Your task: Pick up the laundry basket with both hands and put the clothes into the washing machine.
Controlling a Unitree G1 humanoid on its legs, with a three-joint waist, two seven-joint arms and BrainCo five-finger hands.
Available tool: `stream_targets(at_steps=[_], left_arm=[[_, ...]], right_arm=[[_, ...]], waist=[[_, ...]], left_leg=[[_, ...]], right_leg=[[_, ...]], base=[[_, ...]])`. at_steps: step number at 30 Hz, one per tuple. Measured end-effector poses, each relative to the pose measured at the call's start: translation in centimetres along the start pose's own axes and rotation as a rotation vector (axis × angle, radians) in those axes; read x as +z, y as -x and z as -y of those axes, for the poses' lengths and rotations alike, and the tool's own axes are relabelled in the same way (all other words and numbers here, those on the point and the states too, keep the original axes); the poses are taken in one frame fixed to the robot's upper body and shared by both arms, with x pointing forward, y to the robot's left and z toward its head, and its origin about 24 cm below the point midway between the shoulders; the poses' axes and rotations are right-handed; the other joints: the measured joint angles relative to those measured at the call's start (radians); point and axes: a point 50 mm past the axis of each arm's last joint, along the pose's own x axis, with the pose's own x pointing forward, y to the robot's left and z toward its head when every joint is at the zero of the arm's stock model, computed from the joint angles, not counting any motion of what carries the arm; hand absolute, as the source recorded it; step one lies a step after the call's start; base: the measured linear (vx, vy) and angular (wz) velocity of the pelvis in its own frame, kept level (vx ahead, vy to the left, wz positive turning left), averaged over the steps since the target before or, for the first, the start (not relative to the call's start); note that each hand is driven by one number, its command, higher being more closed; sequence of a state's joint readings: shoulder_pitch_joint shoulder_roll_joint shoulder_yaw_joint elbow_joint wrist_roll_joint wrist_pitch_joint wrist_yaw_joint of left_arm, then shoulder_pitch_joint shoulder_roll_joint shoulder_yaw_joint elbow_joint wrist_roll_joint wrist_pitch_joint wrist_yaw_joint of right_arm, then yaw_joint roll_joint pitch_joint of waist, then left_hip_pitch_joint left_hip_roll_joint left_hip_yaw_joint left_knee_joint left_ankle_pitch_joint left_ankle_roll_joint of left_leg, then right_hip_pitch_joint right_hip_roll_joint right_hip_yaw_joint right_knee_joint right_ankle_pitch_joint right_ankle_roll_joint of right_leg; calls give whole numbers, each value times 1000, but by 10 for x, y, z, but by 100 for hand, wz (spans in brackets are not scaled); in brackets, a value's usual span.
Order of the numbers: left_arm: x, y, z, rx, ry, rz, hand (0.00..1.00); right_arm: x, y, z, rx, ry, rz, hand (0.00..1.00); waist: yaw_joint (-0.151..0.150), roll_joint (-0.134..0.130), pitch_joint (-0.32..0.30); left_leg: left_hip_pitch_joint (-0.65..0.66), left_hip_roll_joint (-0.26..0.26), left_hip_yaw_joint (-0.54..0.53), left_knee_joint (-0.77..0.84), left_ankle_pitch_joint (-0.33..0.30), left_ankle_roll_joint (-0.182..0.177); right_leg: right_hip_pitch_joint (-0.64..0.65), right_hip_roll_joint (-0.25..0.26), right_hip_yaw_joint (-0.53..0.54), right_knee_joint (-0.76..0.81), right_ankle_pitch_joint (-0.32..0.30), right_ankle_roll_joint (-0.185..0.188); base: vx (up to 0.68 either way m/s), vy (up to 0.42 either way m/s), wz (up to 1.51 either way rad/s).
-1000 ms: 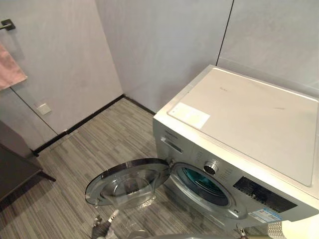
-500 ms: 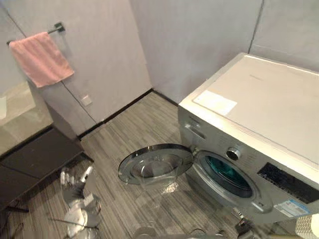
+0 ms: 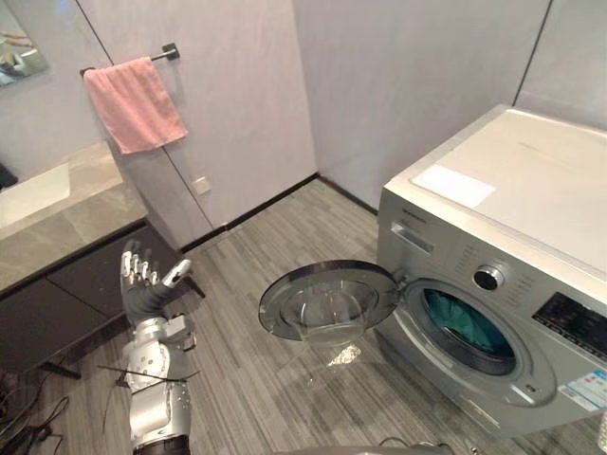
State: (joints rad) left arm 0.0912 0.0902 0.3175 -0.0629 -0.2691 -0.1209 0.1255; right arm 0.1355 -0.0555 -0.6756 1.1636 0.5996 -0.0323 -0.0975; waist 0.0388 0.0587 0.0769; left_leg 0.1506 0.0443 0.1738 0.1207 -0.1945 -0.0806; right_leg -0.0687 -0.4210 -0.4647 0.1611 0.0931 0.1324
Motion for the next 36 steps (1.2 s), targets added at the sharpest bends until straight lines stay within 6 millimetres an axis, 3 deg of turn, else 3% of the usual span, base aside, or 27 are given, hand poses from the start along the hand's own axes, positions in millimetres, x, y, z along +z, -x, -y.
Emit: stream_targets(at_steps=[1, 2, 4, 5, 6, 7, 8, 9, 12, 14, 16, 20, 22, 24, 27, 29, 31, 34, 36], left_arm=[[0, -2, -4, -4, -22, -4, 0], [-2, -5, -11, -6, -55, -16, 0], [-3, -11, -19, 17, -79, -31, 0], [-2, -14, -18, 21, -76, -30, 0], [0, -22, -19, 26, -98, -24, 0], [1, -30, -22, 25, -131, -29, 0], [3, -33, -24, 31, -146, -26, 0], [5, -34, -28, 43, -152, -22, 0], [-1, -41, -30, 56, -157, -61, 0], [-1, -46, -29, 68, -166, -65, 0], [2, -50, -26, 73, -167, -53, 0], [-4, -55, -29, 102, -155, -77, 0], [-14, -59, -29, 120, -111, -127, 0], [-12, -66, -25, 130, -83, -125, 0], [11, -91, -21, 127, -59, -63, 0], [56, -124, -18, 142, -76, 51, 0], [91, -147, -15, 155, -67, 120, 0], [125, -168, -4, 157, 15, 163, 0], [132, -172, 2, 149, 59, 168, 0]], right_arm=[[-4, 1, -1, 13, 2, -9, 0], [-6, 1, -3, 26, 9, -14, 0], [-5, 2, -3, 41, 7, -6, 0], [-5, 2, 0, 39, -1, -2, 0], [-7, 2, 6, 21, -31, -6, 0], [-13, 4, 17, -8, -49, -20, 0], [-15, 5, 23, -24, -63, -21, 0], [-12, 4, 24, -27, -79, -8, 0], [-2, 3, 33, -59, -143, 21, 0], [8, 1, 32, -59, -167, 42, 0], [22, -2, 19, -20, -176, 67, 0], [34, -3, -11, 61, -172, 98, 0], [42, -2, -31, 124, -151, 127, 0], [48, 1, -49, 183, -126, 150, 0], [68, 9, -80, 295, -106, 240, 0], [86, 21, -110, 396, -115, 317, 0], [94, 27, -126, 448, -139, 345, 0], [98, 32, -131, 476, -170, 363, 0], [99, 34, -131, 490, -180, 376, 0]], waist=[[1, -10, -4], [1, -24, -8], [-3, -39, -4], [-6, -34, -7], [-24, -38, 0], [-41, -66, -6], [-42, -85, -15], [-45, -95, -17], [-48, -103, -29], [-29, -109, -37], [-25, -91, -41], [-24, -90, -44], [-28, -99, -36], [-30, -122, -14], [-45, -161, 59], [-50, -178, 122], [-52, -185, 169], [-54, -201, 210], [-60, -205, 229]], left_leg=[[-6, -3, 32, 0, -1, 2], [-16, 5, 80, -2, -2, 5], [-17, 29, 134, 0, -5, 12], [-17, 44, 141, 1, -2, 18], [-18, 68, 148, 17, -2, 21], [-19, 95, 133, 44, -13, 12], [-26, 115, 130, 65, -27, 0], [-38, 131, 126, 86, -41, -14], [-70, 151, 90, 83, -32, -50], [-73, 146, 104, 56, -6, -60], [-95, 156, 105, 52, 10, -57], [-99, 166, 136, 54, 10, -57], [-118, 165, 143, 59, 10, -57], [-151, 164, 140, 92, 10, -56], [-256, 177, 130, 200, -11, -27], [-393, 207, 128, 302, -38, -18], [-472, 235, 129, 369, -67, -15], [-566, 265, 131, 442, -101, 0], [-605, 288, 135, 475, -120, 11]], right_leg=[[-14, 2, 0, -25, 3, -5], [-34, 10, -4, -54, 11, -32], [-45, 39, -51, -87, -48, -113], [-48, 45, -60, -70, -65, -137], [-81, 39, -44, 87, -72, -146], [-72, 57, -22, 267, -86, -136], [-63, 85, -12, 331, -149, -113], [-71, 107, 15, 350, -170, -106], [-74, 158, 54, 316, -203, -77], [-60, 176, 55, 232, -232, -61], [-59, 209, 66, 155, -212, -61], [-58, 235, 85, 97, -178, -61], [-60, 244, 87, 40, -139, -56], [-62, 246, 83, -4, -108, -56], [-94, 251, 78, -50, -58, -62], [-176, 274, 85, -88, 9, -80], [-224, 296, 97, -120, 62, -91], [-280, 319, 113, -174, 148, -96], [-298, 334, 114, -204, 195, -96]], base=[[-127, 115, -99], [-134, 106, -129], [-76, 51, -98], [-38, 46, -36], [-16, 33, 2], [25, -10, 13], [65, -73, 11], [83, -110, -1], [111, -94, 12], [148, -116, -14], [118, -74, -22], [77, 12, -28], [6, 49, -16], [-29, 56, -2], [-114, 35, -1], [-197, 31, -27], [-219, 33, -36], [-181, 77, -35], [-137, 80, -31]])
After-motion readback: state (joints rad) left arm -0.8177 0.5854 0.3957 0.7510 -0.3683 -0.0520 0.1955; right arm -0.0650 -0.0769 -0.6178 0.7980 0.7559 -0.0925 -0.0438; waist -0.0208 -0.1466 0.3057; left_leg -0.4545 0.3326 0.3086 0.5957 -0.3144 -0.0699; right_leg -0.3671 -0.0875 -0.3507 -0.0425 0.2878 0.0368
